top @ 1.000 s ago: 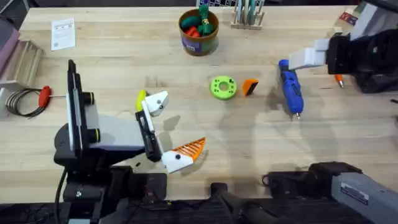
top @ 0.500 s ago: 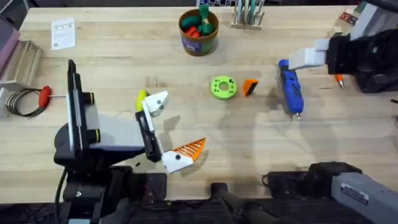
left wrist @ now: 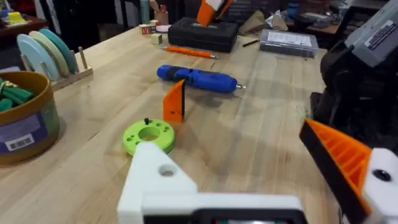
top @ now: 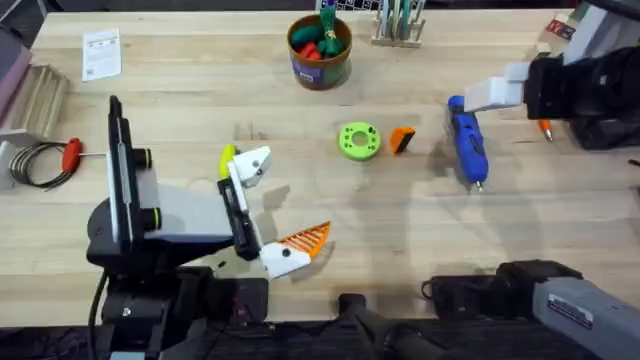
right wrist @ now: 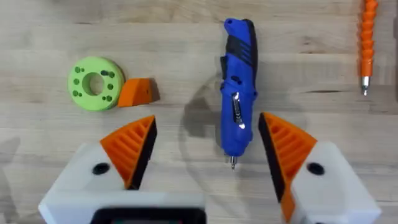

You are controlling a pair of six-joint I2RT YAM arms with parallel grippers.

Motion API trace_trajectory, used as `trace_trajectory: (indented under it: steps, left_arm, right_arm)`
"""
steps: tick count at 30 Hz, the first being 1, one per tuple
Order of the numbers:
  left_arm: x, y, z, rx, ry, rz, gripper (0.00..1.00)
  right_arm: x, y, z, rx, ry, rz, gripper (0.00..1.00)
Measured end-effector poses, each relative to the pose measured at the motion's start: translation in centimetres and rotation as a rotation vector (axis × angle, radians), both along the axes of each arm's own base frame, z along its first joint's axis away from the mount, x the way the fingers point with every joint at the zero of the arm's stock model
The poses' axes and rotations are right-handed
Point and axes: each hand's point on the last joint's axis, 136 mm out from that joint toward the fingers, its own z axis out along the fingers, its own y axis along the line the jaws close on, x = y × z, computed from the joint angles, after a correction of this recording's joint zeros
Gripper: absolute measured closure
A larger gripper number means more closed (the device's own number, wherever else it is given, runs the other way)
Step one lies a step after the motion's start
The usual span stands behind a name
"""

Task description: Pick up the gripper from the table and insert it into the empty holder that is missing its gripper. Then pick up a screw, insert it into the mounting hole, and use the screwdriver to tighten it. Finally, clean up the table by picking up the vegetable and placing it into the bucket.

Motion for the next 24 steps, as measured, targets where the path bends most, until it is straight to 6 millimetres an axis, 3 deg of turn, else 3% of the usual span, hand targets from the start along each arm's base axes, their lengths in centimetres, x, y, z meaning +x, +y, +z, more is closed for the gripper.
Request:
trace_trajectory:
  steps: [24]
  left_arm:
    - [0.00,0.00,0.00,0.000,0.000,0.000,0.015]
  right_arm:
    - [-0.25,0.04,-0.14,0.011,0.013,-0.017,0.009]
